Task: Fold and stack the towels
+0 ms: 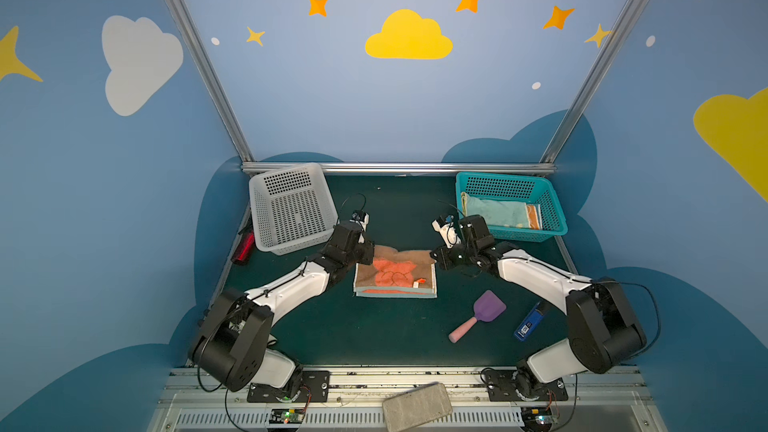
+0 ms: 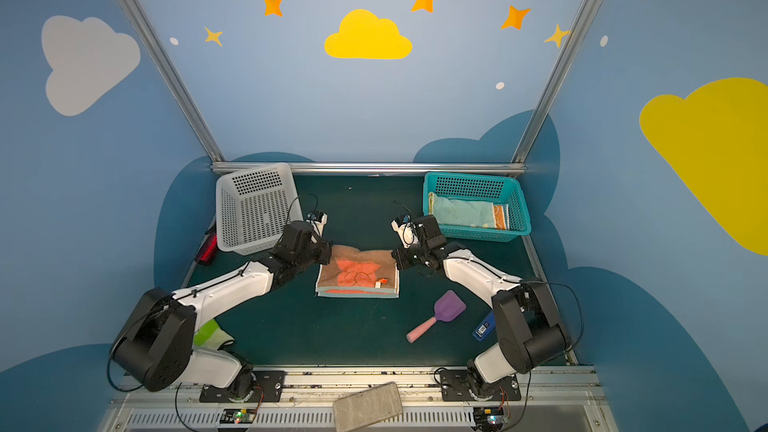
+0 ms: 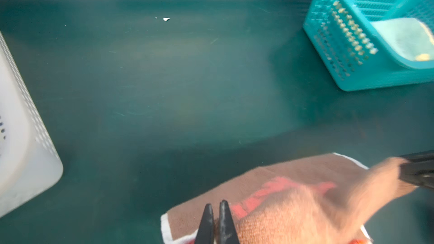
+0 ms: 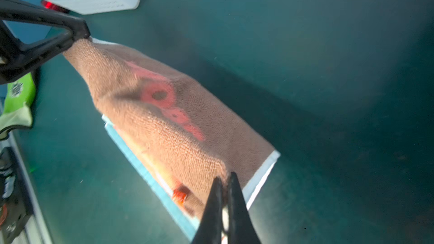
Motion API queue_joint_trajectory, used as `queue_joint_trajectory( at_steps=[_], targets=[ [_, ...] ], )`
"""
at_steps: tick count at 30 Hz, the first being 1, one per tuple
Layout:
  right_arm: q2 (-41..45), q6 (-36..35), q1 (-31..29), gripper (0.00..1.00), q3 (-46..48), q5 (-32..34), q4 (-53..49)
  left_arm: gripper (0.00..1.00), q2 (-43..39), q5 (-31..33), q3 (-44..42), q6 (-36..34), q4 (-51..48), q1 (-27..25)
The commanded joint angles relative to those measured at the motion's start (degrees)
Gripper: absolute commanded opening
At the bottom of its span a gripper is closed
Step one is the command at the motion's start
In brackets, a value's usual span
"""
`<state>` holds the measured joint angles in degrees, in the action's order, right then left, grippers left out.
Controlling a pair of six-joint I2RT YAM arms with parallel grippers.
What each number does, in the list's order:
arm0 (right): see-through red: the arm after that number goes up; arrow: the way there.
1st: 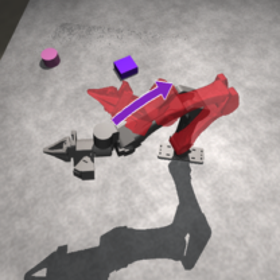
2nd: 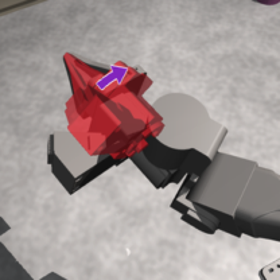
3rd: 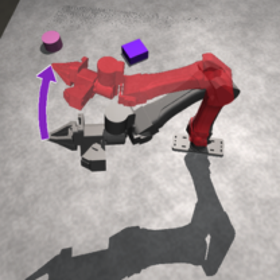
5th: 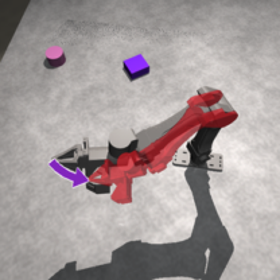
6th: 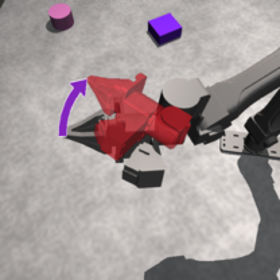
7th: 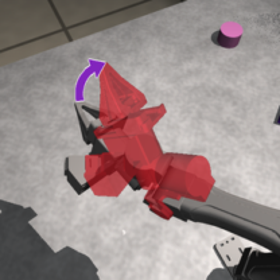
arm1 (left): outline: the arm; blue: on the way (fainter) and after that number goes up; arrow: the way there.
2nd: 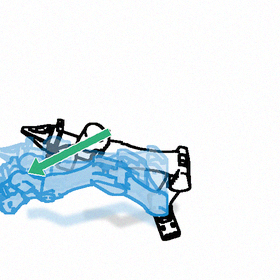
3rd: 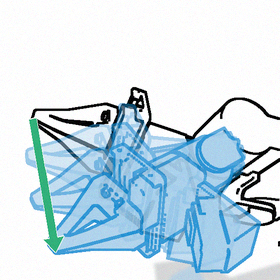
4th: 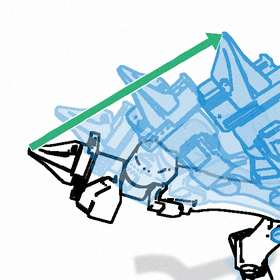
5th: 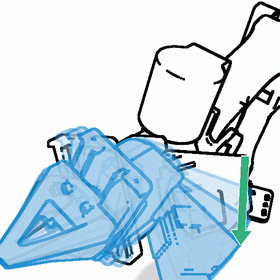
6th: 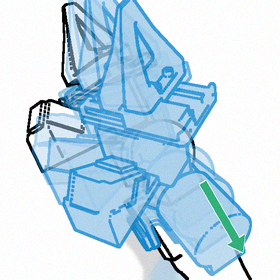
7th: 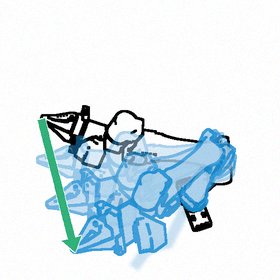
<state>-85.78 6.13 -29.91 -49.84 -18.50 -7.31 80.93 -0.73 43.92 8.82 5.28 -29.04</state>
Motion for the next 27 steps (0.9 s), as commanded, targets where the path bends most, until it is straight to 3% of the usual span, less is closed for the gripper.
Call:
queue_joint_trajectory(
  at_steps=[1,13,16,18,22,27],
  targets=[
    [2.23,2.87,-2.75,0.00,2.58,1.96,0.47,0.04,-2.93,1.53,-2.71,1.46,-2.21,-1.99],
    [4.08,13.81,-6.18,0.00,12.88,9.11,3.12,0.07,-7.21,5.94,-13.63,6.24,-1.74,-5.53],
    [4.34,15.10,-6.21,0.00,13.89,9.98,2.69,0.10,-6.51,6.27,-14.12,6.98,-2.91,-5.60],
    [4.92,15.41,-6.43,0.00,14.63,9.55,2.76,0.18,-6.24,5.55,-14.60,7.58,-3.40,-5.64],
    [8.19,15.75,-6.83,0.25,16.08,9.45,2.25,0.40,-7.66,4.60,-15.35,8.40,-4.92,-5.98],
    [15.24,15.92,-7.25,0.37,15.18,11.89,-2.15,0.49,-14.04,6.96,-15.97,8.99,-7.65,-6.21]
  ],
)
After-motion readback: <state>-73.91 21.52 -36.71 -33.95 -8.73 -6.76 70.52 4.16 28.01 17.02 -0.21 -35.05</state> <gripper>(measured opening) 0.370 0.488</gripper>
